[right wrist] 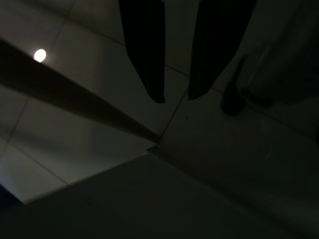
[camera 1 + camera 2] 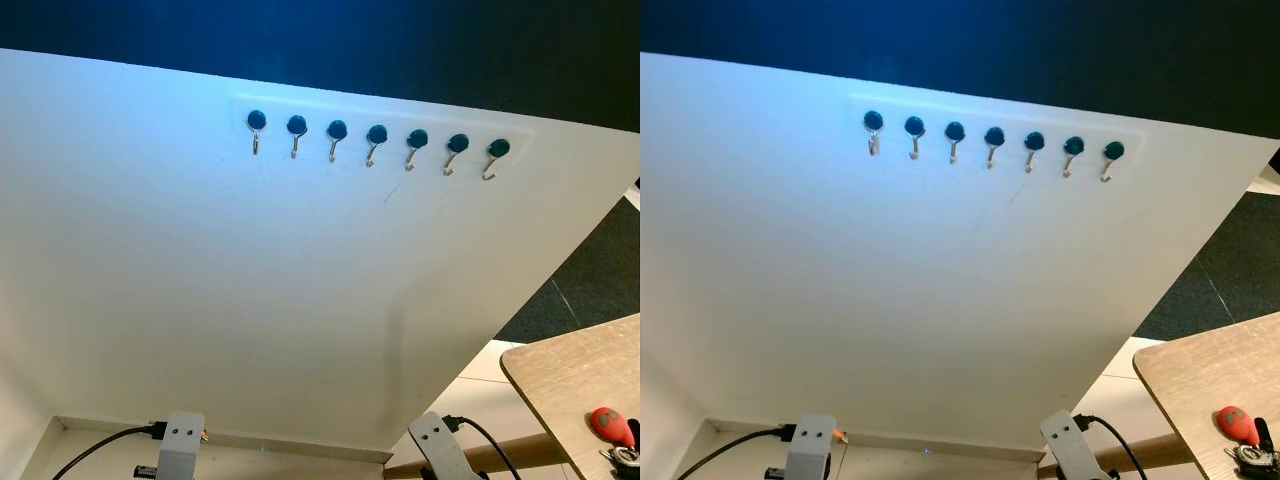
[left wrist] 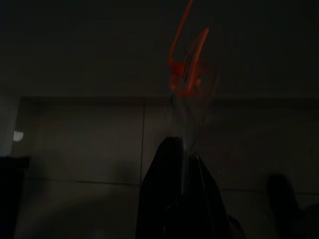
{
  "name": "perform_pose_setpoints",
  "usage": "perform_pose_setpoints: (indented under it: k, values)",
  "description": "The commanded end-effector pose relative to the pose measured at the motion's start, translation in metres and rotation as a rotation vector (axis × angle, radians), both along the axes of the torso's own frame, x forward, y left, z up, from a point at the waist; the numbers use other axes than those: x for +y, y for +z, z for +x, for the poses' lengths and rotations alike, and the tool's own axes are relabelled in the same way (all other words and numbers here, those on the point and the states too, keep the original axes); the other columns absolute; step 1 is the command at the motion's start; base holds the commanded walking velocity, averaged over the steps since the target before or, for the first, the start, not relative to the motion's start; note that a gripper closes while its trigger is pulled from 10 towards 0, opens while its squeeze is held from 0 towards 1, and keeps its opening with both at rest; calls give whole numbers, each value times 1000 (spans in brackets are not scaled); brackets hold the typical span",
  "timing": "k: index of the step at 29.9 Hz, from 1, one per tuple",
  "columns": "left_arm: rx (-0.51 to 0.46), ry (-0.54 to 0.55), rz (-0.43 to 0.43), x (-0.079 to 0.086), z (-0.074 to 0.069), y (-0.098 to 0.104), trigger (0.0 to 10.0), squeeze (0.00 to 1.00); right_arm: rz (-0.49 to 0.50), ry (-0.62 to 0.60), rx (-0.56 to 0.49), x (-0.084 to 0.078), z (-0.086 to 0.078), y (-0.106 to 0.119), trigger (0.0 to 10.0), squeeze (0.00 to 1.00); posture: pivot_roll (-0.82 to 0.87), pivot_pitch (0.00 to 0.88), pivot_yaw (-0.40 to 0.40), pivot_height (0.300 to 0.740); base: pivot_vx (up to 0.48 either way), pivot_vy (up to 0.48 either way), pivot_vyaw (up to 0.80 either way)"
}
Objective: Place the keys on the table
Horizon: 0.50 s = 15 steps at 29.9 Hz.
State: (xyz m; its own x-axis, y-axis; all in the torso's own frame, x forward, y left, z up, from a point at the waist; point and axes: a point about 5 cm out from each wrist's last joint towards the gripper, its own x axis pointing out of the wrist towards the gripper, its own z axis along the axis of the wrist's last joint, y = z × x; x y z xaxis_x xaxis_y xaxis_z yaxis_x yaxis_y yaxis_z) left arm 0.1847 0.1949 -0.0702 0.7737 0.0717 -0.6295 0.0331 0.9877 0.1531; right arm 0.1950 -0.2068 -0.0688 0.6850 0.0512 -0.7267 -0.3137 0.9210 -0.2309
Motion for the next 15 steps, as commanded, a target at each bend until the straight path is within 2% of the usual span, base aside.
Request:
perform_pose_setpoints:
  k: [1, 2, 3, 5, 7, 11, 14, 15]
  values:
    - [6, -18, -7, -4, 0, 0, 10000, 0, 18, -143, -7, -10, -2, 0, 10000, 0, 20, 31, -75, 740, 0, 0, 0]
    - [5, -17, -6, -3, 1, 0, 10000, 0, 31, -204, -14, -13, -3, 0, 10000, 0, 20, 31, -75, 740, 0, 0, 0]
    - [5, -17, -6, -3, 1, 0, 10000, 0, 31, -204, -14, -13, -3, 0, 10000, 0, 20, 31, -75, 740, 0, 0, 0]
    - [1, -11, 0, 1, 1, 1, 10000, 0, 64, -367, -36, -24, -7, 0, 10000, 0, 20, 34, -59, 740, 0, 0, 0]
    - [4, -3, 0, 4, 0, 1, 10000, 0, 83, -442, -42, -29, -11, -1, 10000, 0, 15, 34, -48, 740, 0, 0, 0]
    - [10, 12, -2, 7, -1, 0, 10000, 0, 103, -490, -39, -34, -15, -2, 10000, 0, 11, 35, -39, 740, 0, 0, 0]
    - [15, 10, -6, 8, 0, 0, 10000, 0, 111, -469, -26, -33, -19, -3, 10000, 0, -2, 36, -19, 740, 0, 0, 0]
    - [20, -1, -13, 7, 2, 1, 10000, 0, 124, -425, -11, -29, -19, -5, 10000, 0, -9, 36, -8, 740, 0, 0, 0]
